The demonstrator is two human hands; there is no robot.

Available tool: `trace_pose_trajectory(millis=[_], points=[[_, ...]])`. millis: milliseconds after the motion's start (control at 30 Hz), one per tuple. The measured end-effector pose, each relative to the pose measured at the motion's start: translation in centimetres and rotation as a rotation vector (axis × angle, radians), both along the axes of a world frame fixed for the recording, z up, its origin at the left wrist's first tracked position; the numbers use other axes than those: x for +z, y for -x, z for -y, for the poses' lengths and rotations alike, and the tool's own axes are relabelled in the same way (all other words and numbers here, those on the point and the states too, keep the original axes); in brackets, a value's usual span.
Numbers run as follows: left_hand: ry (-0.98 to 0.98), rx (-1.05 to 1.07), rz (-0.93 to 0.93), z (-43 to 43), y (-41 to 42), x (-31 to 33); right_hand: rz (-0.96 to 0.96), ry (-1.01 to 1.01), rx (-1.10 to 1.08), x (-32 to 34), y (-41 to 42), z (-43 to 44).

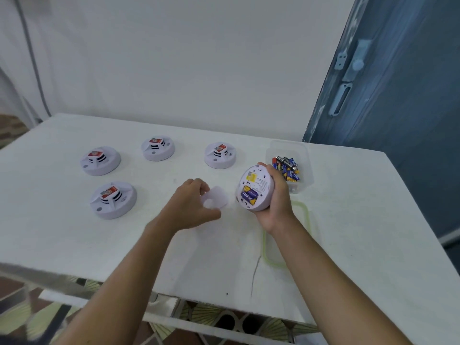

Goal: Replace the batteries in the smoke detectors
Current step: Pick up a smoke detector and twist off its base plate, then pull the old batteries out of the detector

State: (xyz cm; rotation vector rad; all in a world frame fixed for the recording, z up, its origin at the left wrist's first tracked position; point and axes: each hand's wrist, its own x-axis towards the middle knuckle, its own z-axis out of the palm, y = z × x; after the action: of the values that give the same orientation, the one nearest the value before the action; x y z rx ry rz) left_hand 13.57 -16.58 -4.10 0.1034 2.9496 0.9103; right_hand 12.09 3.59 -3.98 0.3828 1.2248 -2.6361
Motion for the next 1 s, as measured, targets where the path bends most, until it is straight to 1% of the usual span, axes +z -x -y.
trace_pose_trajectory(millis=[67, 200, 333, 400, 467, 567, 633, 733, 1000], points=[[0.089, -0.026, 0.046, 1.1, -0.1, -0.5, 0.004, 0.040, -0.007, -0.1, 0.0, 0.0], [0.219, -0.011, 0.109, 2.4, -0.1, -1.2, -0.028, 0.131, 0.030, -0.2, -0.4, 0.2], [0.290, -0.013, 0.124, 2.7, 0.0, -1.6, -0.037, 0.143, 0.065, -0.1, -0.6, 0.6], [0.305, -0.020, 0.101, 2.6, -0.2, -1.5, -0.044, 0.139, 0.077, 0.3, -0.9, 0.9], [0.183, -0.001, 0.033, 1.9, -0.6, -1.0, -0.051, 0.144, 0.077, 0.5, -1.1, 1.1], [-0.110, -0.015, -0.162, -0.2, -1.3, 0.5, -0.044, 0.134, 0.045, 0.4, -1.2, 1.1], [-0.217, -0.042, -0.241, -2.0, -1.8, 1.6, -0.043, 0.135, 0.016, 0.5, -1.2, 1.2], [-0.283, -0.075, -0.253, -4.1, -2.3, 2.0, -0.074, 0.142, -0.003, 0.8, -1.4, 1.2], [-0.333, -0.016, -0.206, -6.0, -2.2, 1.8, -0.109, 0.093, -0.042, 1.5, -1.7, 0.3]])
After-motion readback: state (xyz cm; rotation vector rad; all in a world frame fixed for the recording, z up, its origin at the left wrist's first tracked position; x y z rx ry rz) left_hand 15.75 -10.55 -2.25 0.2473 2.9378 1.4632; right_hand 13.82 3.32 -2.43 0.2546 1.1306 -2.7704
